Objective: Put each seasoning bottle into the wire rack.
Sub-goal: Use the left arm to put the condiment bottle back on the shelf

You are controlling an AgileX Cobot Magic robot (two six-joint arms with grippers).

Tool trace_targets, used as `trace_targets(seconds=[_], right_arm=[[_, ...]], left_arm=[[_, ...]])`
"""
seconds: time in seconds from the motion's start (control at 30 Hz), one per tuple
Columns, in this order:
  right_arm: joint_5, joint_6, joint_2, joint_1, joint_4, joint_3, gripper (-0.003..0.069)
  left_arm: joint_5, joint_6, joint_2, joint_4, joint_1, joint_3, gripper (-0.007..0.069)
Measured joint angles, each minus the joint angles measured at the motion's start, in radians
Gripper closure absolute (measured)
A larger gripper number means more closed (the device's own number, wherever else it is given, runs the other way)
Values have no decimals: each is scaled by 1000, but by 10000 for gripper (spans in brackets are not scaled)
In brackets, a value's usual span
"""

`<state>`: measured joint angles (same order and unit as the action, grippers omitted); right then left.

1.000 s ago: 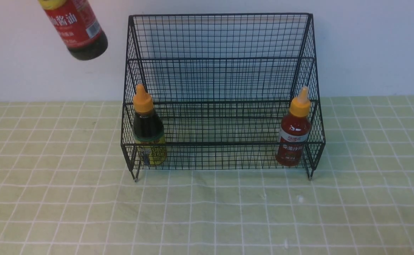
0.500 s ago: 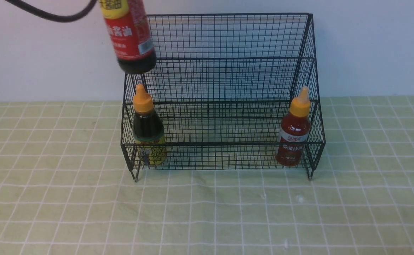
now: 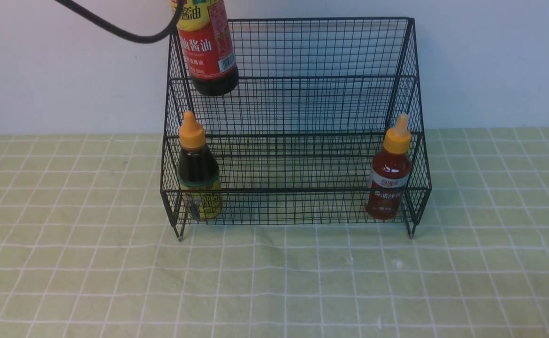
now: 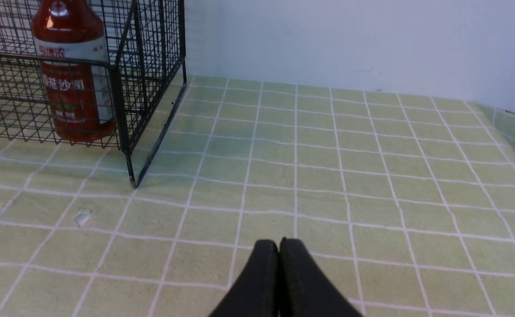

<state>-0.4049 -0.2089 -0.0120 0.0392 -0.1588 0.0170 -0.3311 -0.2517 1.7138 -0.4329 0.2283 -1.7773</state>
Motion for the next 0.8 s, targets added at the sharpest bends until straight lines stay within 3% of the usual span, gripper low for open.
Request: trace_targets(seconds=[0.8], right_arm=[[0, 0, 0, 0, -2, 0, 673]], left_arm=[[-111, -32, -56, 26, 2, 18, 351]])
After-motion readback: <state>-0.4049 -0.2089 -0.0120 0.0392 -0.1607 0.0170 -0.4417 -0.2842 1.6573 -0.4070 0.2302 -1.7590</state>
